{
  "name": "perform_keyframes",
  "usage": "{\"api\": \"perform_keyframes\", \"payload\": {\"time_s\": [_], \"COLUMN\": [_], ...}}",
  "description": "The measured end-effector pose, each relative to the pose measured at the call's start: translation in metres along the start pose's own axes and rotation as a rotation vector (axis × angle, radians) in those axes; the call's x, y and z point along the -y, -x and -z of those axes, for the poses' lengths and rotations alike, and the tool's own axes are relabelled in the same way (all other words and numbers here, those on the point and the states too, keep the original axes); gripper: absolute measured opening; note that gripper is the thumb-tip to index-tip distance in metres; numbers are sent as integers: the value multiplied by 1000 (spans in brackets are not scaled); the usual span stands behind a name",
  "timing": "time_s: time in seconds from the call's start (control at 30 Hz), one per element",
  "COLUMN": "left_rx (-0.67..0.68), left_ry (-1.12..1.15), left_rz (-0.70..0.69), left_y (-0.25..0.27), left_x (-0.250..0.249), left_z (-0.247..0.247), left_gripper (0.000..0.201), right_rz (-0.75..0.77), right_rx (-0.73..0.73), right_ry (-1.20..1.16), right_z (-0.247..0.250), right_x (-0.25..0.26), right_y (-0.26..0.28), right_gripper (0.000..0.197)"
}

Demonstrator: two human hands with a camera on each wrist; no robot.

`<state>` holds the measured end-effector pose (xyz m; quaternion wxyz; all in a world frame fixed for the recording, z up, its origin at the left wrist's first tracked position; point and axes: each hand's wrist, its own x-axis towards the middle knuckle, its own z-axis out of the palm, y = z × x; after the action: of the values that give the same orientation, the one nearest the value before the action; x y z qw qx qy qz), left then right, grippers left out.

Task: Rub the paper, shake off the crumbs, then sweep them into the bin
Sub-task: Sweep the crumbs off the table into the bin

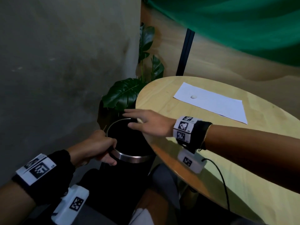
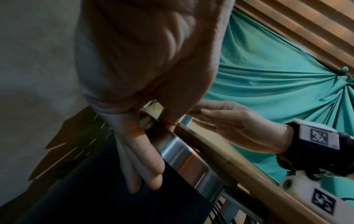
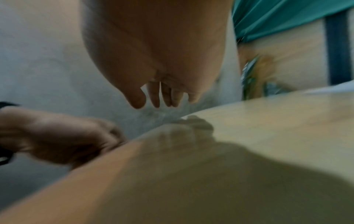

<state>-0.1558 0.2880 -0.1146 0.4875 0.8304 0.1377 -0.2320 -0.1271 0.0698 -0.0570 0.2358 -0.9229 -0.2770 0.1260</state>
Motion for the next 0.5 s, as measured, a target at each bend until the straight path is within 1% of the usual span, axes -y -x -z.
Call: {"api": "perform_keyframes", "payload": {"time_s": [0.07,0.1,0.17,0.23,0.33,0.4,0.43,0.5], "left_rx": [1,10,17,-16,-30,-23,-14,-16], "left_ry": [21,29,66,76,103,127,141,142], "left_rz": [-7,-4,24,48,86,138,157,136], "left_y": [-10,-15,-27,-39,-70,-104,-115,-132], "left_x": [7,10,20,30,50,68,75,79], "left_z": [-1,-3,-6,-12,-27,-37,-43,-60], "left_gripper": [31,29,18,10,7,21,22,2], "right_rz": [-92,-154,-273,-380,-440,-453,-457,-456], "right_rx": [-109,-148,-198,-181,-131,-103,-94,-86], "right_ry": [110,156,258,303,297,291,292,319], "right_z": [22,32,50,62,73,77,78,82], "right_x": [-34,-54,-91,-117,-138,-146,-148,-152], "right_y": [8,14,25,34,35,31,28,22], "right_gripper": [47,45,44,47,53,57,59,61]}}
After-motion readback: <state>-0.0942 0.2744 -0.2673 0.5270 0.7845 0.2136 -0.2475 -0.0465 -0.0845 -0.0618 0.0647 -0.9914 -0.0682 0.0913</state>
